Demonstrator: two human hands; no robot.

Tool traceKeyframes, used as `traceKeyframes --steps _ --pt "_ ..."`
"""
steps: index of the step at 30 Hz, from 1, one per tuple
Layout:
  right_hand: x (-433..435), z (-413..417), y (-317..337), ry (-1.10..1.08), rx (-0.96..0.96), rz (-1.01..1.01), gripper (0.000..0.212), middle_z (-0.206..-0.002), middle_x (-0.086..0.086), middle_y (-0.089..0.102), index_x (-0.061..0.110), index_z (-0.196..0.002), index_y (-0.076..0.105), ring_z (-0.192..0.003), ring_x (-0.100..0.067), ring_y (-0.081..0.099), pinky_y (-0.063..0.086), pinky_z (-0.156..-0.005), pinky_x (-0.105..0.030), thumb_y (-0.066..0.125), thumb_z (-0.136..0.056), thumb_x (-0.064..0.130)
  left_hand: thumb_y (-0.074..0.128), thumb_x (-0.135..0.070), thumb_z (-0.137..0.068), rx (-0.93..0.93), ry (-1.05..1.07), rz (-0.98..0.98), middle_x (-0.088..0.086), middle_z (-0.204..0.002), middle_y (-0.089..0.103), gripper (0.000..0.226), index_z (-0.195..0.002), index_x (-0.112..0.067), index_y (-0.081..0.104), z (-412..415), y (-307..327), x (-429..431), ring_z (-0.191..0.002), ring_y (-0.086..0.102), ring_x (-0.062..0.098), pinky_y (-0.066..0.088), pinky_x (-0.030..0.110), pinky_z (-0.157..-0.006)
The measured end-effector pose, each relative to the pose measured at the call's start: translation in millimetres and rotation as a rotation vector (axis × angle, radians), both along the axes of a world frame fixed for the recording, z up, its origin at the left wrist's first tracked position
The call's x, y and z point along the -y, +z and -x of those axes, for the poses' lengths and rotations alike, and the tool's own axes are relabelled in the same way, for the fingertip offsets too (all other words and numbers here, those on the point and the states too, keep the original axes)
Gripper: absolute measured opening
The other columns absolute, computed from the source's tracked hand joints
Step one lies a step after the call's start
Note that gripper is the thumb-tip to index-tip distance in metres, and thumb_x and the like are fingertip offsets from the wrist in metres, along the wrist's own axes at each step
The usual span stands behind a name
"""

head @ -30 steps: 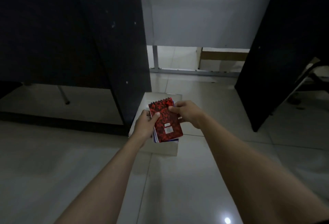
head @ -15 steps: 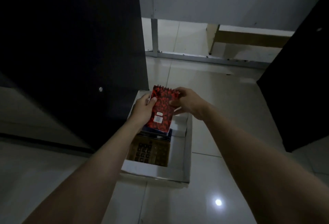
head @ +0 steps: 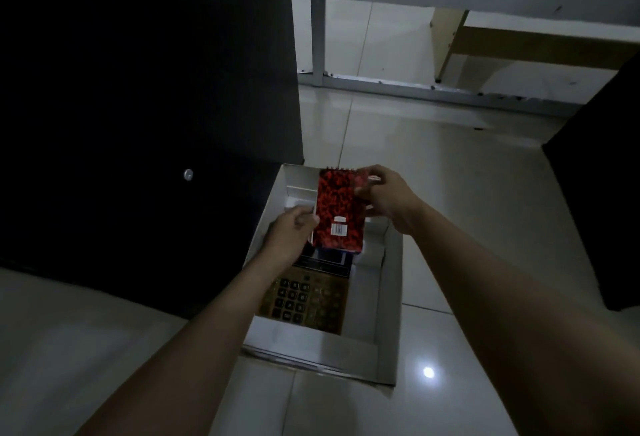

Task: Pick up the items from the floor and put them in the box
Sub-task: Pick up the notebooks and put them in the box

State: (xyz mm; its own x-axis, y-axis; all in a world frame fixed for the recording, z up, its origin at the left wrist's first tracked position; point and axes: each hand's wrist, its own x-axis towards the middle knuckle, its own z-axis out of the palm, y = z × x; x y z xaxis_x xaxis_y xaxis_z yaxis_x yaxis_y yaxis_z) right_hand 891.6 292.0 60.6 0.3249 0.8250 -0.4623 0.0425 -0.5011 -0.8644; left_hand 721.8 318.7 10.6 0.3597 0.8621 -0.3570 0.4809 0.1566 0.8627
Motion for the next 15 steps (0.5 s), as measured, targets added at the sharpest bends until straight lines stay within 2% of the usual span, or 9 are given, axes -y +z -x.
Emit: traceKeyframes --steps 2,4,7,9,12,15 --pt "3 -3 1 0.078 0.051 0.042 0.042 -0.125 -0.022 0.054 0.002 -0.132 0.045 -0.106 -0.035 0.060 0.055 -0.078 -0.042 0.048 -0.091 -0.009 0.052 -0.027 -0.094 -0.066 -0.057 0.019 0.008 -0.120 0.060 0.039 -0.131 -0.015 0.050 6 -6 13 -0.113 0.057 0.024 0.045 0.033 -0.097" --pt "11 -3 1 0.233 0.106 0.123 0.043 -0.127 -0.024 0.055 0.002 -0.132 0.044 -0.113 -0.040 0.058 0.052 -0.089 -0.047 0.048 -0.090 -0.010 0.052 -0.029 -0.094 0.005 -0.063 0.152 0.006 -0.120 0.059 0.045 -0.135 -0.014 0.044 10 -14 25 -0.114 0.057 0.023 0.045 0.035 -0.099" --pt "22 3 -6 0.344 0.099 0.207 0.043 -0.120 -0.023 0.055 0.002 -0.132 0.044 -0.102 -0.036 0.061 0.053 -0.091 -0.045 0.048 -0.090 -0.009 0.053 -0.023 -0.094 0.142 0.005 0.297 0.010 -0.113 0.064 0.036 -0.126 -0.007 0.050 12 -21 35 -0.102 0.063 0.023 0.050 0.042 -0.096" --pt "23 4 -11 0.361 0.139 0.215 0.039 -0.117 -0.019 0.056 0.001 -0.126 0.048 -0.103 -0.033 0.060 0.053 -0.092 -0.043 0.051 -0.089 -0.008 0.053 -0.019 -0.093 0.125 -0.023 0.303 0.010 -0.109 0.065 0.023 -0.113 -0.007 0.054 13 -25 38 -0.094 0.064 0.019 0.055 0.033 -0.082" --pt "22 3 -18 0.519 0.398 0.219 0.032 -0.124 -0.015 0.059 0.004 -0.118 0.058 -0.113 -0.028 0.057 0.048 -0.099 -0.039 0.062 -0.087 0.011 0.052 -0.013 -0.094 0.099 -0.109 0.329 0.001 -0.094 0.064 0.008 -0.101 -0.015 0.054 17 -25 45 -0.082 0.063 0.010 0.053 0.019 -0.063" --pt "26 7 -20 0.690 0.587 0.211 0.035 -0.131 -0.012 0.055 0.013 -0.124 0.059 -0.119 -0.026 0.052 0.043 -0.102 -0.039 0.057 -0.091 0.027 0.052 -0.012 -0.094 0.054 -0.150 0.346 -0.001 -0.090 0.064 0.007 -0.099 -0.014 0.056 21 -25 50 -0.080 0.063 0.012 0.055 0.023 -0.067"
